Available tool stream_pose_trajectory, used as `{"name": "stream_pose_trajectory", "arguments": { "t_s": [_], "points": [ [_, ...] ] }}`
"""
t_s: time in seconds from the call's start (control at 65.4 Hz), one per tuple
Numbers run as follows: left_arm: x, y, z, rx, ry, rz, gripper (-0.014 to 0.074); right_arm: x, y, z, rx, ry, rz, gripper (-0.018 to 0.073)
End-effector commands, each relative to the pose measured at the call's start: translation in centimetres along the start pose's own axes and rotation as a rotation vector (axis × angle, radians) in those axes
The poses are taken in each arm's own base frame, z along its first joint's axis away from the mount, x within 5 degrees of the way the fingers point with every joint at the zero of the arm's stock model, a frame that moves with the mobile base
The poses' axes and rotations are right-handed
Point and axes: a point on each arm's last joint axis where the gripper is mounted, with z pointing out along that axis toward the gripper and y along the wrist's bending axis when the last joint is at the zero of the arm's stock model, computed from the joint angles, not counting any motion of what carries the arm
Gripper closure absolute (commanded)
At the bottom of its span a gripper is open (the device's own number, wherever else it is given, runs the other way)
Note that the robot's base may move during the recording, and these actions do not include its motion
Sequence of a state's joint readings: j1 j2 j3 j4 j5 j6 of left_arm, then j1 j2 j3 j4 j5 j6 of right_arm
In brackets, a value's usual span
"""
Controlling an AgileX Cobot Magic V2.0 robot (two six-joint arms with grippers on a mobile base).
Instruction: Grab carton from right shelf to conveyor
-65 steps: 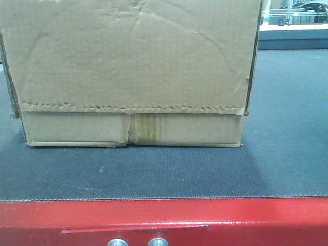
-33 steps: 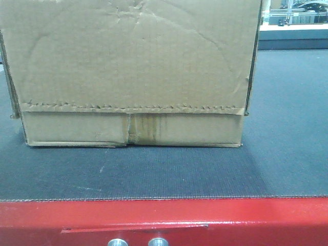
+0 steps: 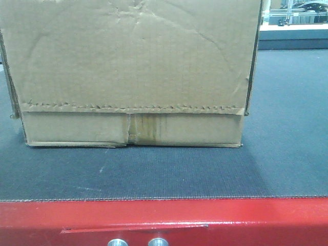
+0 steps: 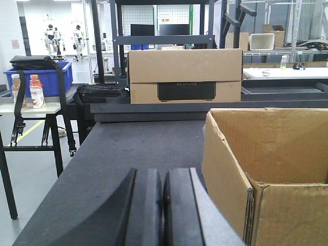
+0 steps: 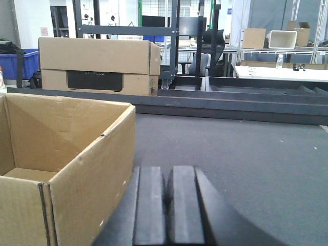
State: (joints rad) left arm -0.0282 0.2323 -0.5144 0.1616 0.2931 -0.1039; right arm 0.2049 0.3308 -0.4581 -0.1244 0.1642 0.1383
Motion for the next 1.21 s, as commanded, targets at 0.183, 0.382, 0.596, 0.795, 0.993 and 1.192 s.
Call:
{"name": "stream_pose_trajectory", "arguments": {
  "t_s": [0.183, 0.382, 0.596, 0.795, 0.993, 1.192],
  "points": [
    [-0.1, 0.0, -0.1, -0.008, -0.02, 0.006, 0.0582, -0.3, 0.0, -0.1, 0.003, -0.033, -0.024, 0.0628],
    [3.1, -0.1, 0.2, -0.034, -0.04, -0.01, 0.0582, -0.3, 0.0, -0.1, 0.003, -0.033, -0.024, 0.0628],
    [10.5, -0.4, -0.2, -0.048, -0.045, -0.012, 0.0582, -0.3, 0.0, -0.1, 0.003, -0.033, -0.024, 0.0628],
    [13.2, -0.6, -0.5, -0.046, 0.013, -0.044, 0.0582, -0.3, 0.0, -0.1, 0.003, -0.035, -0.024, 0.0628],
    [13.1, -0.5, -0.5, -0.046, 0.0, -0.043, 0.0582, -0.3, 0.0, -0.1, 0.002, -0.042, -0.024, 0.0628],
    [13.1, -0.5, -0.5, -0.046, 0.0, -0.043, 0.0582, -0.3, 0.0, -0.1, 0.002, -0.042, -0.024, 0.0628]
  ]
}}
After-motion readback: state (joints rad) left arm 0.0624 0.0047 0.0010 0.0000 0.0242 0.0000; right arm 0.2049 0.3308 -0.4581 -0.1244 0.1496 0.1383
